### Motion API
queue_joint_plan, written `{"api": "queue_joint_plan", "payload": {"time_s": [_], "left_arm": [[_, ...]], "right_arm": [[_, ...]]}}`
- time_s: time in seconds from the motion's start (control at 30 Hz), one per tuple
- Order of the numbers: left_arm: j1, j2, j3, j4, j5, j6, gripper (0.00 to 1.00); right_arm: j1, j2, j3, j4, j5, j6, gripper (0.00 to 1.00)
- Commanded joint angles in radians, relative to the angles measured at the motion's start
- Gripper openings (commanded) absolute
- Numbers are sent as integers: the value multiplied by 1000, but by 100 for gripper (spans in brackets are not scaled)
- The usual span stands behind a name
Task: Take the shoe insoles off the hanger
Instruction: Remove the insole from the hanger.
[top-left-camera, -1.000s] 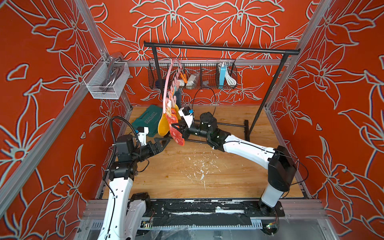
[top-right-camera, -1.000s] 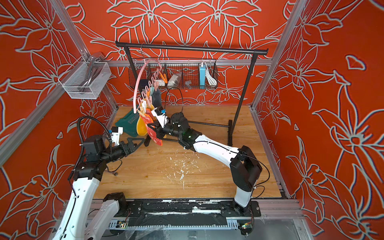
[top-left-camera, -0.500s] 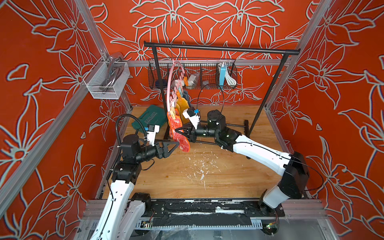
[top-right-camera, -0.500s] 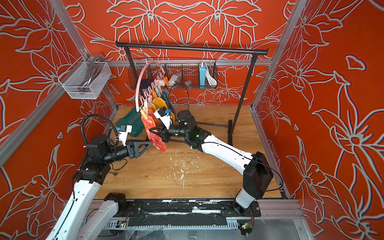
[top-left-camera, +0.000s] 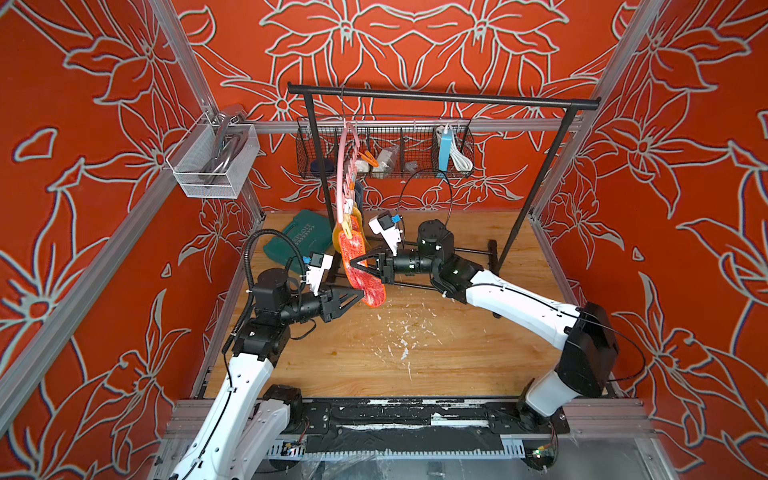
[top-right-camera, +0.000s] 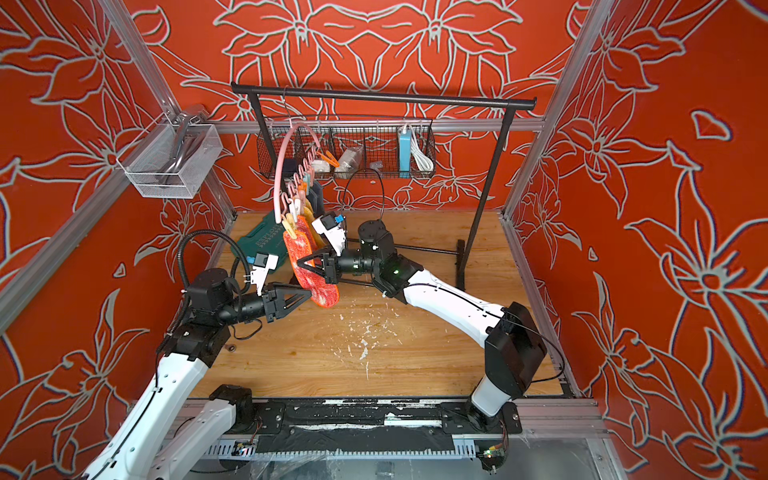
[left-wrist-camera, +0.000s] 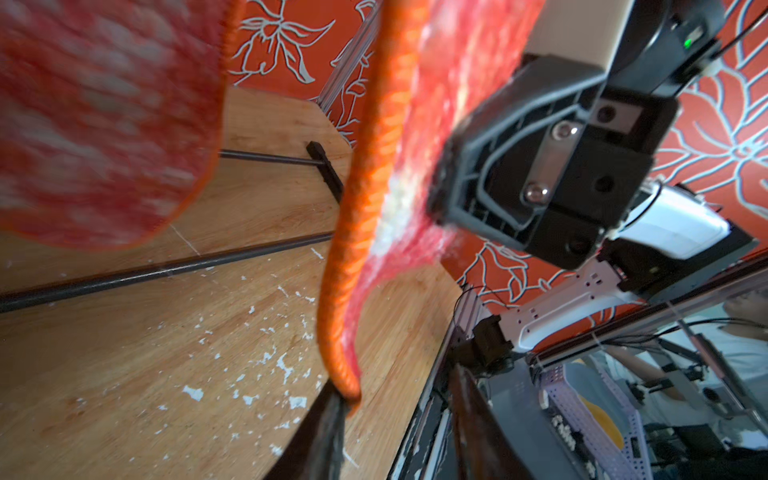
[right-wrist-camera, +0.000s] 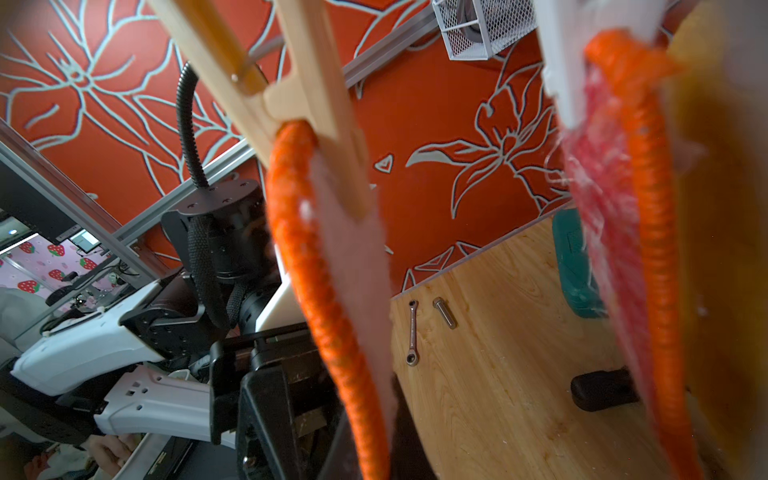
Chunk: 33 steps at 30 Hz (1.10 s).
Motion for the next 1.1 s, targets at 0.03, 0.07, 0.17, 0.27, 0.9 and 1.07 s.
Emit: {"api": "queue_joint_plan", "payload": {"time_s": [0.03, 0.07, 0.17, 0.27, 0.9, 1.07], "left_arm": [[-12, -9, 22, -18, 25, 43, 23], [-12, -16, 21, -24, 3, 45, 37], [-12, -30, 23, -38, -23, 60, 39], [-12, -44, 29, -54, -76, 65, 59], [-12, -53, 6, -7, 37, 54, 0], [-12, -45, 5, 2, 65, 44, 0]], "right_arm": [[0, 14, 5, 122, -34, 87, 0], [-1, 14, 5, 129, -41, 97, 0], [-1, 14, 5, 145, -49, 121, 0], [-2, 16, 5, 163, -62, 151, 0], [-16, 69, 47, 278, -78, 215, 38], [-51, 83, 102, 297, -84, 179, 48]]}}
